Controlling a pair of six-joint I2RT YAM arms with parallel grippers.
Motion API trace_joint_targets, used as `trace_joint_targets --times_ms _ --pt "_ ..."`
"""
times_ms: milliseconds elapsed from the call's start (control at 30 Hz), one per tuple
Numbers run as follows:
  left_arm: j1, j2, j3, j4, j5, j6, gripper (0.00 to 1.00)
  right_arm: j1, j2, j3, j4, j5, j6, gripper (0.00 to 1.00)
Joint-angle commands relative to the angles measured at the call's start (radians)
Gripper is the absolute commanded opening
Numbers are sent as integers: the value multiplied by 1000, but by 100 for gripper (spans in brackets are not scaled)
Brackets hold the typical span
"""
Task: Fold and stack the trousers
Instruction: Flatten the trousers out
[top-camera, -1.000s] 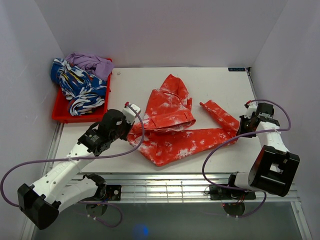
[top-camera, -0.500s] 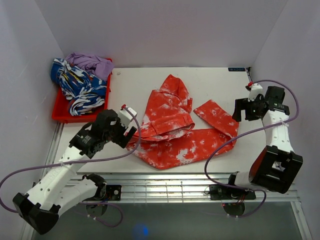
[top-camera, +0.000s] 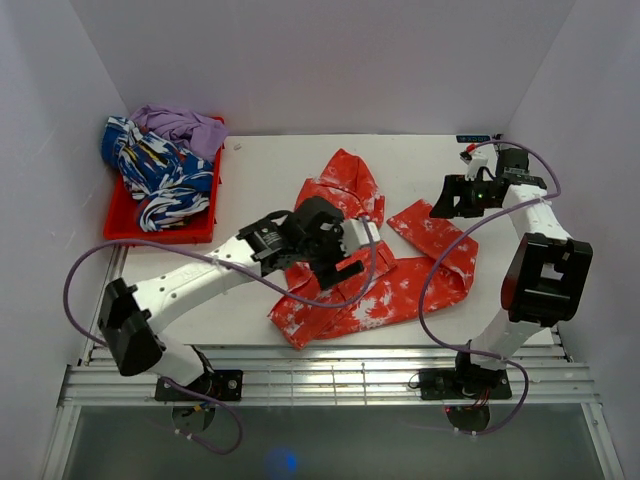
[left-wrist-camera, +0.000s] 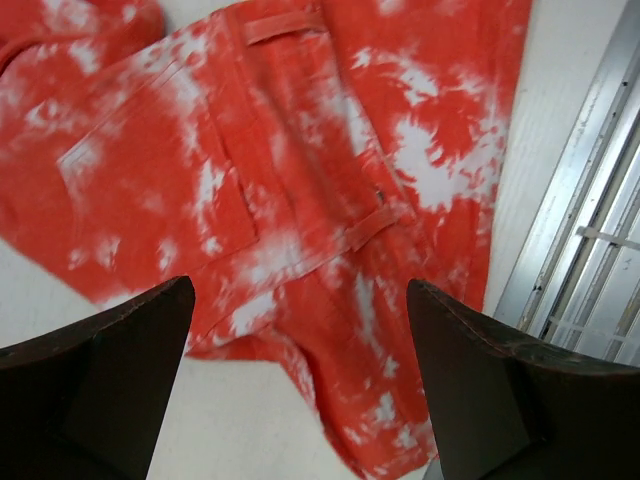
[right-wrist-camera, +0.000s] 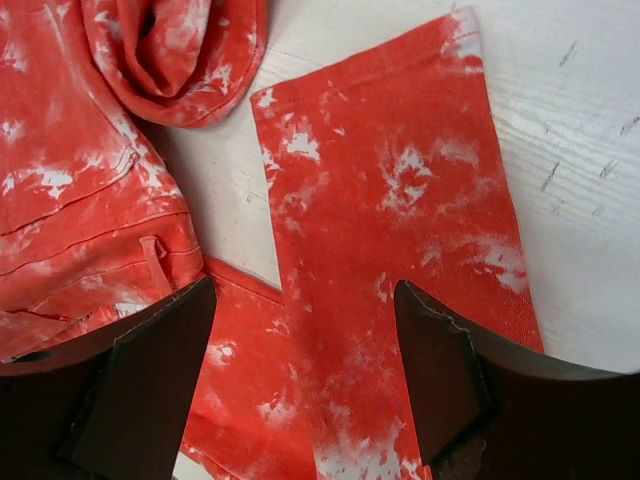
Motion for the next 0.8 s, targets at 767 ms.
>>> trace_joint_targets --times_ms 767 --pt "-131 658 265 239 -247 -279 79 -102 -13 -119 55 -26 115 51"
